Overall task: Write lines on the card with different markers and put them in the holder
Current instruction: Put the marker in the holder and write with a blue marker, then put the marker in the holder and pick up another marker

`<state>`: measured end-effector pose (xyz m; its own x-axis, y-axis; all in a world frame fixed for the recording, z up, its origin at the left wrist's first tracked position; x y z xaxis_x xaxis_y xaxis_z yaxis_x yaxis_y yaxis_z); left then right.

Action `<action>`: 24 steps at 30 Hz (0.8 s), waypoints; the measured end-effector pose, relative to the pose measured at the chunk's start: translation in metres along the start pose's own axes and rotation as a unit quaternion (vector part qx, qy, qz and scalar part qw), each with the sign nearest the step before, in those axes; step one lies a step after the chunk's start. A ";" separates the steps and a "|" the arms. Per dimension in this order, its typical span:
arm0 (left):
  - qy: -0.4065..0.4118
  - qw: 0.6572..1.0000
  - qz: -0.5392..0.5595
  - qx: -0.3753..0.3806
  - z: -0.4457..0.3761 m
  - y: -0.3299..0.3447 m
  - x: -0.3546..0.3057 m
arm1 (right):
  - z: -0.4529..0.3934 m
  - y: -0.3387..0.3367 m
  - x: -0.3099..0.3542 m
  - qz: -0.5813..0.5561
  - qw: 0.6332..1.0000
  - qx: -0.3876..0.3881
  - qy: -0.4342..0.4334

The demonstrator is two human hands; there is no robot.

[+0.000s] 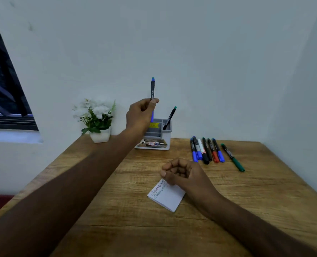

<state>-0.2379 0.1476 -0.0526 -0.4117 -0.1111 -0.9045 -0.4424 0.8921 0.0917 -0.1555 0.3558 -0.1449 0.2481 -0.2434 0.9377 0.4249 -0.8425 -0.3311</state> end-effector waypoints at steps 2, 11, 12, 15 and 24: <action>0.010 0.999 -0.035 -0.028 -0.014 0.011 0.000 | 0.000 -0.001 0.000 0.004 1.000 0.005 -0.003; 0.023 0.960 -0.272 0.055 -0.032 0.032 0.033 | -0.004 -0.002 -0.004 0.028 0.999 0.017 -0.016; 0.021 0.958 -0.279 0.063 -0.031 0.034 0.034 | -0.004 -0.002 -0.005 0.032 0.999 0.017 -0.018; 0.041 0.951 -0.298 0.075 -0.031 0.037 0.035 | -0.004 -0.003 -0.005 0.040 0.999 0.017 -0.020; 0.208 0.901 -0.308 0.223 0.059 0.009 -0.007 | -0.004 -0.005 -0.003 0.027 0.999 -0.026 -0.026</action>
<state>-0.1919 0.1822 -0.0701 -0.5014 -0.7176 -0.4833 -0.3625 0.6815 -0.6358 -0.1617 0.3593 -0.1459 0.3143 -0.2644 0.9118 0.3647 -0.8531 -0.3731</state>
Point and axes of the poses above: each hand's wrist, its own z-axis away from the middle knuckle, its own y-axis out of the palm, x = y × z, the point moved 2 cm from there along -z, towards the middle knuckle, and after that the axes turned 15 degrees about z, right-handed, at the moved point
